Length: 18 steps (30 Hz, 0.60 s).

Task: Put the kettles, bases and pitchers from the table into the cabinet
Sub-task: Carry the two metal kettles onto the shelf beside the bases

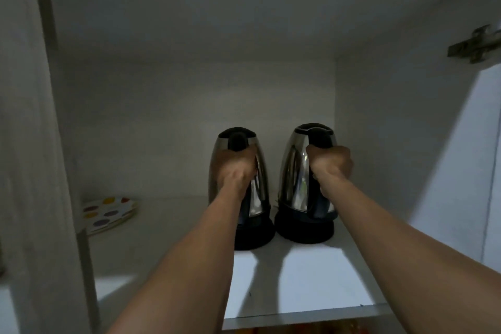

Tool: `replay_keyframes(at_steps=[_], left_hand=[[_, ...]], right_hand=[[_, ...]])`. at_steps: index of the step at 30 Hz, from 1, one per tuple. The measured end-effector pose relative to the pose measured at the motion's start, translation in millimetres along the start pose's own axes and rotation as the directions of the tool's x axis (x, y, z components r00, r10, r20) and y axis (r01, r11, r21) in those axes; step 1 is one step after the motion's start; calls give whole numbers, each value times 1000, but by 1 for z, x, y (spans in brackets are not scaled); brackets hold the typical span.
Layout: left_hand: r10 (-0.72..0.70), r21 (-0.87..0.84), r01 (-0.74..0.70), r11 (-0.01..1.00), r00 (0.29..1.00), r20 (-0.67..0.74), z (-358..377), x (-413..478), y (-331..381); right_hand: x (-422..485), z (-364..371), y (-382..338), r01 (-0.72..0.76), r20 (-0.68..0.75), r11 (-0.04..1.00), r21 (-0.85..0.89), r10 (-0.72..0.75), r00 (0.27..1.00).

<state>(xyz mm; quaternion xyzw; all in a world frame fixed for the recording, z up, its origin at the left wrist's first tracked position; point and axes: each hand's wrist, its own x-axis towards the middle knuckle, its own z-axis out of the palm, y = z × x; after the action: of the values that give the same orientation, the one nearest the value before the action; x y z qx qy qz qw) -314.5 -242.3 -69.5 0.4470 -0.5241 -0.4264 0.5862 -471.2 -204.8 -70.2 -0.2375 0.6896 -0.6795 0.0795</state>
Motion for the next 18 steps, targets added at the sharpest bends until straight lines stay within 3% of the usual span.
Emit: replay_keyframes(at_steps=[6, 14, 18], left_hand=[[-47, 5, 47, 999, 999, -27, 4, 9, -23], [5, 110, -10, 994, 999, 51, 18, -4, -23], [-36, 52, 36, 998, 999, 7, 13, -13, -28]], right_hand=[[13, 13, 24, -6, 60, 998, -59, 10, 998], [10, 3, 22, 18, 210, 999, -40, -9, 978], [2, -8, 30, 7, 270, 999, -49, 6, 963]])
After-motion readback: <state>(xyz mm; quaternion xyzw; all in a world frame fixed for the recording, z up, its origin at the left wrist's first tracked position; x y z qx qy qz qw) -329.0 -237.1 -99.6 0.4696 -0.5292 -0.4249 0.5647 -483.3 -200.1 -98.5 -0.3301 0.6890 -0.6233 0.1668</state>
